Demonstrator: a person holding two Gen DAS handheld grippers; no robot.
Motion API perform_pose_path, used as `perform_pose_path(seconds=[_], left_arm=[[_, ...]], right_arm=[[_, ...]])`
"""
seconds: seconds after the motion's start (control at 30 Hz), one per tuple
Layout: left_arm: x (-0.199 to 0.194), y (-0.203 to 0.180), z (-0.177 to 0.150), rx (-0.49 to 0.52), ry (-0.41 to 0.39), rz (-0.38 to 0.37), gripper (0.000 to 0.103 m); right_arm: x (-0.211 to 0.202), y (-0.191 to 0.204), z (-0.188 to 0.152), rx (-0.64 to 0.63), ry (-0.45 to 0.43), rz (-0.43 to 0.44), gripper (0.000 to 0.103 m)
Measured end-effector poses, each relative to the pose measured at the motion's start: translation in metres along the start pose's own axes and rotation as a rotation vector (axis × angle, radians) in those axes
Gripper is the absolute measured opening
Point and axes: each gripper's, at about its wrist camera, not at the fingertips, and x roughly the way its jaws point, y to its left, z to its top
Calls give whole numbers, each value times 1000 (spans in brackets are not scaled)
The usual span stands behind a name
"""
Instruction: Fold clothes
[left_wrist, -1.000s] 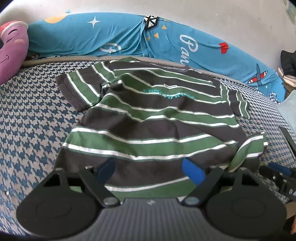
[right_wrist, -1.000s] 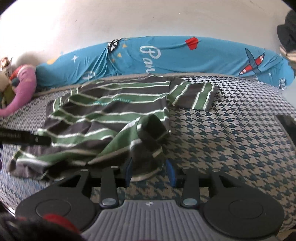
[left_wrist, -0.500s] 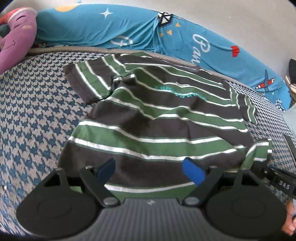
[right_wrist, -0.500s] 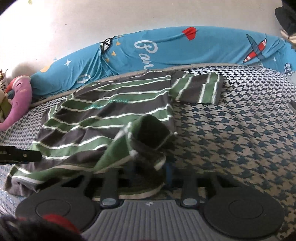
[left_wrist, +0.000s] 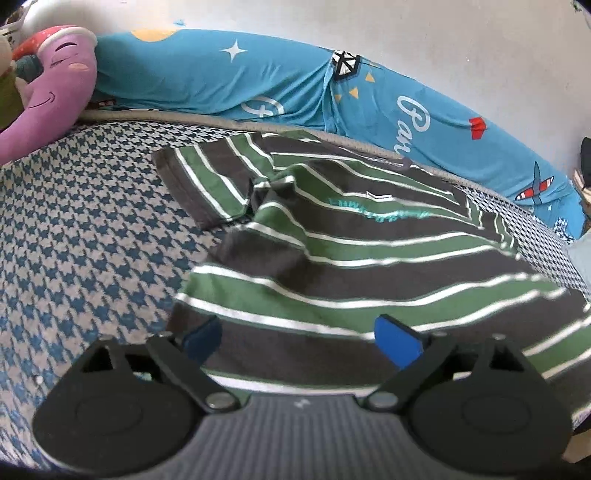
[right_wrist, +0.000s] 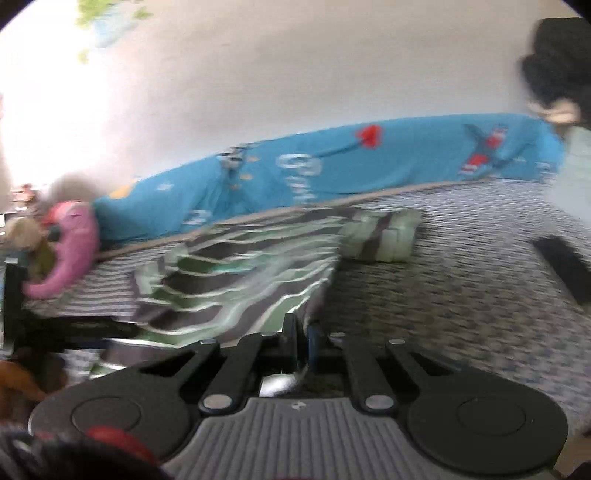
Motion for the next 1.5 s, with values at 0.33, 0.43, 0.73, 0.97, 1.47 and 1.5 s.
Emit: perform_pose_path(seconds=[0.33, 0.43, 0.73, 0.97, 1.47, 1.5], left_arm=[[-19, 17, -4, -23, -16, 19, 94], [-22, 18, -7, -20, -12, 24, 95], [-22, 29, -8, -52, -10, 46, 96], [-21, 37, -9, -72, -1, 64, 97], [-31, 28, -16, -20, 29, 12, 98], [-32, 27, -17, -17, 30, 9, 98]], right_arm=[[7, -11, -7, 55, 34, -45, 11], [11, 0, -10, 2, 43, -3, 11], [22, 39, -25, -117, 77, 105, 11], [33, 62, -33, -157, 121, 196, 12], [50, 122, -71, -343, 332, 441, 18], [51, 125, -74, -349, 340, 447, 18]])
